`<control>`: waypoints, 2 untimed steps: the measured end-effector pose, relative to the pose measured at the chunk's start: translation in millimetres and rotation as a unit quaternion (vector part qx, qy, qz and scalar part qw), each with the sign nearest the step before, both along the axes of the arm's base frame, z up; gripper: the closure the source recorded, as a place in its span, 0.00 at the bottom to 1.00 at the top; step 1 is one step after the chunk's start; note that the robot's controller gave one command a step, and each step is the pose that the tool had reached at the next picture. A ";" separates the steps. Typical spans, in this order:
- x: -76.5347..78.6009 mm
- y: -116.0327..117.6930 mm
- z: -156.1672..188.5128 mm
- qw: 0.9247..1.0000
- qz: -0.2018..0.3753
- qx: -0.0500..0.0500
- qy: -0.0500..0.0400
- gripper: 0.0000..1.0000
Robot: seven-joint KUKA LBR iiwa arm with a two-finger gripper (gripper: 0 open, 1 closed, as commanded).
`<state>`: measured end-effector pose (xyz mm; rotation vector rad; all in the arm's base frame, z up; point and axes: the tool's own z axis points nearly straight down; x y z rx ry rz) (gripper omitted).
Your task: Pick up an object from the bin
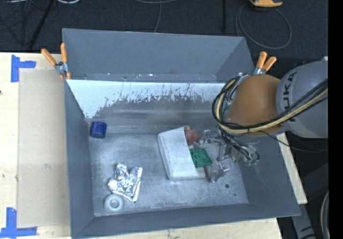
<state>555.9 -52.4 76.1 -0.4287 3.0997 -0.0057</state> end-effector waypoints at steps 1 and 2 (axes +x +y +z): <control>7.5 8.5 24.4 0.999 0.051 0.001 0.005 0.00; 2.2 -2.9 23.3 1.000 0.018 0.001 0.007 0.00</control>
Offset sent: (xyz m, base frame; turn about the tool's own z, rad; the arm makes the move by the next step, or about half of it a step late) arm 0.0066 0.0073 0.0239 -0.1023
